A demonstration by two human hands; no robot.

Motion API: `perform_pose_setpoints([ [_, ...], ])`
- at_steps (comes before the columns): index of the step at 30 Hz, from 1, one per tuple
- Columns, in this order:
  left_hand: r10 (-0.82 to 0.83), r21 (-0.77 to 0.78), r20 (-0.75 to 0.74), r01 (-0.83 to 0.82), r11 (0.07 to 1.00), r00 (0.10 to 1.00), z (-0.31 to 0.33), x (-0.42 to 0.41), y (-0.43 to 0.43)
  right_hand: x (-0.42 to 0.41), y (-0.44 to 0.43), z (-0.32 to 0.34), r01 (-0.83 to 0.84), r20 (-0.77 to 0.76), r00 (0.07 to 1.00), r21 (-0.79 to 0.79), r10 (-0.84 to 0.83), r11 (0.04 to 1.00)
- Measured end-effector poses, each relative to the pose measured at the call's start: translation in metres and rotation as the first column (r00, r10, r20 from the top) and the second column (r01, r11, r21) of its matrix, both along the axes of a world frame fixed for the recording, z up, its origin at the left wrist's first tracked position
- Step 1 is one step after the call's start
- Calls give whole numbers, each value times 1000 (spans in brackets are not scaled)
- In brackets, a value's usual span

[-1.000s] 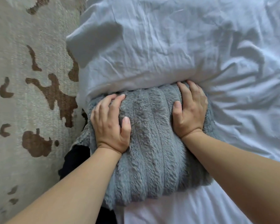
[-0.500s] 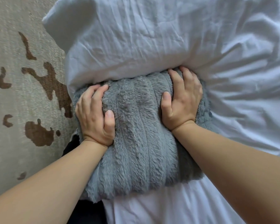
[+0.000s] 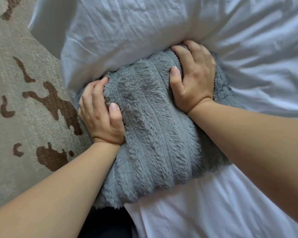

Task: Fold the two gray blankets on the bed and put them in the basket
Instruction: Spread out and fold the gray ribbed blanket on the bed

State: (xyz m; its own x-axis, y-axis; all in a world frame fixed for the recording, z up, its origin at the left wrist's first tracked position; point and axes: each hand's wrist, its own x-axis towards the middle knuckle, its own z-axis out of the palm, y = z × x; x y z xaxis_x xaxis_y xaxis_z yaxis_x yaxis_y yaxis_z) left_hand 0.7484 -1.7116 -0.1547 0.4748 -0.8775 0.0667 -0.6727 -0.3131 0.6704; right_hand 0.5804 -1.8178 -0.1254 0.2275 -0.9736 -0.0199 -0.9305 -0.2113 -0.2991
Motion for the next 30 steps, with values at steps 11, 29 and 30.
perform_pose_setpoints([
  [11,-192,454,-60,198,869,980,109,23,-15,11,-7,90,179,-79,982,72,-174,981],
  [29,-752,610,66,570,551,656,254,1,-21,31,153,196,817,163,-176,575,-971,-52],
  [30,-790,554,94,627,548,606,259,-9,-24,33,152,196,818,173,-194,572,-966,-62],
])
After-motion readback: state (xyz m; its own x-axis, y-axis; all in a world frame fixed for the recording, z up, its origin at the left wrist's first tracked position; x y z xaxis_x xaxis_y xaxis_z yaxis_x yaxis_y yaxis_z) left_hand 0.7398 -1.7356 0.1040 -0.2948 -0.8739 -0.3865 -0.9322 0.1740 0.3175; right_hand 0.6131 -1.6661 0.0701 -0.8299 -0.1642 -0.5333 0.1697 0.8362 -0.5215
